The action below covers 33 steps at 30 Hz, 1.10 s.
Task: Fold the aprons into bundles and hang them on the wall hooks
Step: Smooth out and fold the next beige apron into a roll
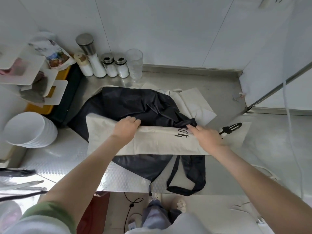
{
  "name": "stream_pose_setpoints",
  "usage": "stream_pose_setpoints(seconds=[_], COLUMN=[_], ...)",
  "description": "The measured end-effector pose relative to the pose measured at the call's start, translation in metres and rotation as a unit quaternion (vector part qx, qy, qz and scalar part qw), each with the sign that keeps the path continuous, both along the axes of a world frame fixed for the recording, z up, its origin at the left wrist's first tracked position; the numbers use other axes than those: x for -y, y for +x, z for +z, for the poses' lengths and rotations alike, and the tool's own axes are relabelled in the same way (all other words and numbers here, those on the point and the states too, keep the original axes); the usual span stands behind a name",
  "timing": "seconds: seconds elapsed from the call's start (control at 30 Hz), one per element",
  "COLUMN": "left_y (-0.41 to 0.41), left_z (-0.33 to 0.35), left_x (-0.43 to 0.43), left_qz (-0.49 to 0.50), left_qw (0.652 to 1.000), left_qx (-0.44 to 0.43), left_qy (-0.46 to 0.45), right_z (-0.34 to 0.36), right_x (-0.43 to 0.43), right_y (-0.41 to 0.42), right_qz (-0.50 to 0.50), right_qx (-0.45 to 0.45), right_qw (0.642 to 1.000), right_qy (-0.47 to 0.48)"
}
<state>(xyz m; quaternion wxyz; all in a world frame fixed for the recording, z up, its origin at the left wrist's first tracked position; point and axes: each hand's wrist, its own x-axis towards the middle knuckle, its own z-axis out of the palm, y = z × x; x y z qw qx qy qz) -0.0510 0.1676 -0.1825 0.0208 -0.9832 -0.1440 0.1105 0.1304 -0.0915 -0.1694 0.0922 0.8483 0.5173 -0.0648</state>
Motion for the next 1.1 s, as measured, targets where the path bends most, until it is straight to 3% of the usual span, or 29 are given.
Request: stream_pose_setpoints(seconds=[0.1,0.3,0.53,0.7,0.83,0.9,1.03,1.1], left_y=[0.002,-0.019,-0.015,0.007,0.023,0.026,0.036,0.038], left_z=[0.002,-0.016,-0.013,-0.013,-0.012,-0.012,-0.014,-0.013], left_x=[0.001,0.002,0.004,0.022,0.022,0.019,0.016,0.019], left_qz=[-0.053,0.028,0.037,-0.004,0.011,0.031,0.072,0.094], left_qw=[0.993,0.995,0.992,0.999,0.99,0.983,0.972,0.965], left_qx=[0.09,-0.084,-0.043,-0.043,-0.142,-0.181,-0.219,-0.228], left_qy=[0.062,0.035,0.109,-0.012,0.009,0.006,-0.055,-0.083], right_z=[-0.013,-0.027,-0.028,-0.017,-0.015,-0.014,-0.001,0.007], right_x=[0.016,0.041,0.04,0.038,0.049,0.057,0.071,0.079], right_y=[0.002,-0.001,0.004,0.01,0.032,0.047,0.066,0.07], right_qz=[0.032,-0.061,-0.061,-0.069,-0.172,-0.185,-0.253,-0.272], right_qx=[0.075,-0.012,-0.022,-0.063,-0.171,-0.154,-0.193,-0.145], right_qw=[0.995,0.994,0.994,0.989,0.963,0.954,0.925,0.921], right_qy=[0.056,-0.086,-0.082,-0.116,-0.115,-0.176,-0.207,-0.237])
